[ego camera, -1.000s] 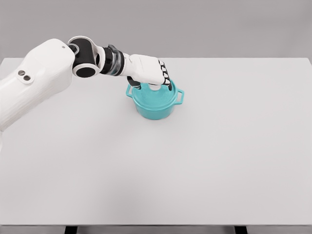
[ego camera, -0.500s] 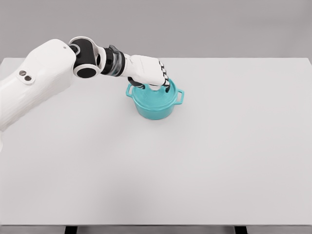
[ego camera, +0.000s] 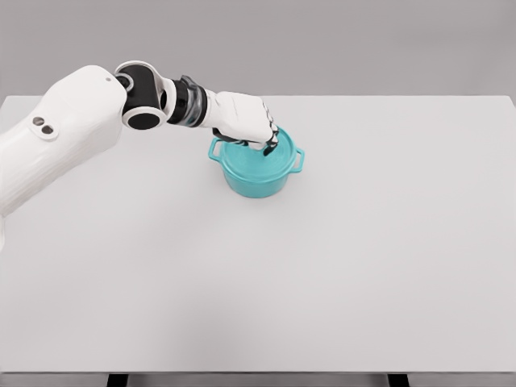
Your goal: Open the lid of the pot with left arm
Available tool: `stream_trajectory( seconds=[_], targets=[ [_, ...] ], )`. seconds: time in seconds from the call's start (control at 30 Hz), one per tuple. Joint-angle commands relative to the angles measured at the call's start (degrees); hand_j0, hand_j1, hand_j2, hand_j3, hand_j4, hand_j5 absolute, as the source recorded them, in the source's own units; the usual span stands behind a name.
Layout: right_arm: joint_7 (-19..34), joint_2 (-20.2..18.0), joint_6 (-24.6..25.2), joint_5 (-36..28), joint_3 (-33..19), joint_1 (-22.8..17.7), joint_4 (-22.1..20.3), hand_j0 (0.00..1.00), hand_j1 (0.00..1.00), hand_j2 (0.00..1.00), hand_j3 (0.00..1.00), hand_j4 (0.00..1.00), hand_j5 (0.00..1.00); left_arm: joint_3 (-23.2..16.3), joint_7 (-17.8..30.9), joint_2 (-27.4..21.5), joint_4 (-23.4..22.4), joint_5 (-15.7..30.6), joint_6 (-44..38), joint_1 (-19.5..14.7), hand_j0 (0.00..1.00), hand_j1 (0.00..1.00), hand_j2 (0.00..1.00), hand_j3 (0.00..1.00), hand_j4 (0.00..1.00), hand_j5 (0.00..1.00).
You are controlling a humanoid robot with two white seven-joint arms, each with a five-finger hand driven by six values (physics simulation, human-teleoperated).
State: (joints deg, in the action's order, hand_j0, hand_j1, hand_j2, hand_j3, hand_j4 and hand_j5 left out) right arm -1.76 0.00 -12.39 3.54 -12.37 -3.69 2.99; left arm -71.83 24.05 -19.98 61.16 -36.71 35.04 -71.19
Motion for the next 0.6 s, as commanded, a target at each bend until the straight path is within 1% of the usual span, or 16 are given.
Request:
stream_trajectory(
  seconds=[0.0, 0.3, 0.47, 0.57],
  targets=[
    [0.00, 0.00, 0.00, -0.02, -0.02, 0.00, 0.00, 1.00, 1.00, 1.00, 1.00, 1.00, 1.00, 0.02, 0.03, 0.03, 0.01, 0.23, -0.04, 0.00, 0.52, 0.52, 0.52, 0.52, 0.52, 0.52],
    [0.00, 0.00, 0.00, -0.02, -0.02, 0.00, 0.00, 1.00, 1.00, 1.00, 1.00, 1.00, 1.00, 0.20, -0.14, -1.02, 0.01, 0.58, -0.04, -0.79, 0.52, 0.52, 0.52, 0.52, 0.52, 0.52],
    [0.00, 0.00, 0.00, -0.02, -0.02, 0.09, 0.00, 1.00, 1.00, 1.00, 1.00, 1.00, 1.00, 0.64, -0.32, -3.13, 0.10, 1.20, -0.04, -0.79, 0.53, 0.53, 0.53, 0.53, 0.53, 0.53],
    [0.00, 0.00, 0.00, -0.02, -0.02, 0.00, 0.00, 1.00, 1.00, 1.00, 1.00, 1.00, 1.00, 0.90, -0.32, -5.41, 0.10, 2.17, -0.04, -0.79, 0.53, 0.53, 0.53, 0.53, 0.53, 0.53]
  ],
)
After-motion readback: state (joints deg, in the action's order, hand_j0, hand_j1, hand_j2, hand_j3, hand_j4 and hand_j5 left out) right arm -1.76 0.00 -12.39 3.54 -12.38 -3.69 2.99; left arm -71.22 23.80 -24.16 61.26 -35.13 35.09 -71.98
